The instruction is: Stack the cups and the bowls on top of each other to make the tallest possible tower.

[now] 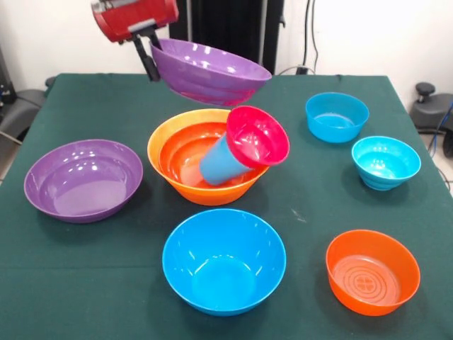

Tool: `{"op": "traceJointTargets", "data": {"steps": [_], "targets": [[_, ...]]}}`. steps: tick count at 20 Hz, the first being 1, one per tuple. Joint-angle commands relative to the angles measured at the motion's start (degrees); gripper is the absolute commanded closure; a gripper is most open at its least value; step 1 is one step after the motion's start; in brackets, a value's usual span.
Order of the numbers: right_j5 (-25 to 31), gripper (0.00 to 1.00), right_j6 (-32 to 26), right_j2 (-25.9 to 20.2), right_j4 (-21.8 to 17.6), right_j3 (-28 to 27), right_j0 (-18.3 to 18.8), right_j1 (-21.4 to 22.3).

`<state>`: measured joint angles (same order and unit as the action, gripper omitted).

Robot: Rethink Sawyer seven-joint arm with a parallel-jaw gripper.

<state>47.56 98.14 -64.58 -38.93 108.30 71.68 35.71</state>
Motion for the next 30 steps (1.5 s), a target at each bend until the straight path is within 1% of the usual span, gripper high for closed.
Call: {"op": "traceJointTargets", "data": {"steps": [1,4,8,10,15,17,19,21,23,25,28,30], "targets": [[-2.6,1.0,-16.0,4.0,-8.6,-3.8,-4.7,-6.1],[-2.6,1.0,-15.3,4.3,-10.2,-4.3,-4.9,-6.0],[-2.3,1.0,-15.3,4.1,-10.9,-4.2,-4.1,-6.7],[-2.0,1.0,-14.9,3.9,-11.0,-3.9,-3.9,-6.5],[-0.3,1.0,-16.0,3.2,-10.3,-3.5,-3.2,-6.0],[1.4,1.0,-16.4,3.2,-10.0,-3.5,-3.2,-4.8],[3.4,1.0,-17.4,3.0,-9.5,-2.9,-2.6,-3.1],[6.3,1.0,-17.7,2.7,-8.3,-2.3,-2.3,0.2],[8.9,1.0,-17.5,1.5,-6.0,-2.0,-2.1,3.4],[9.5,1.0,-16.8,0.2,-4.1,-1.1,-1.3,5.4],[12.4,1.0,-16.6,-0.7,-1.6,-0.5,-1.1,9.1],[14.5,1.0,-16.8,-0.3,-1.2,-0.7,-1.4,12.1]]}}
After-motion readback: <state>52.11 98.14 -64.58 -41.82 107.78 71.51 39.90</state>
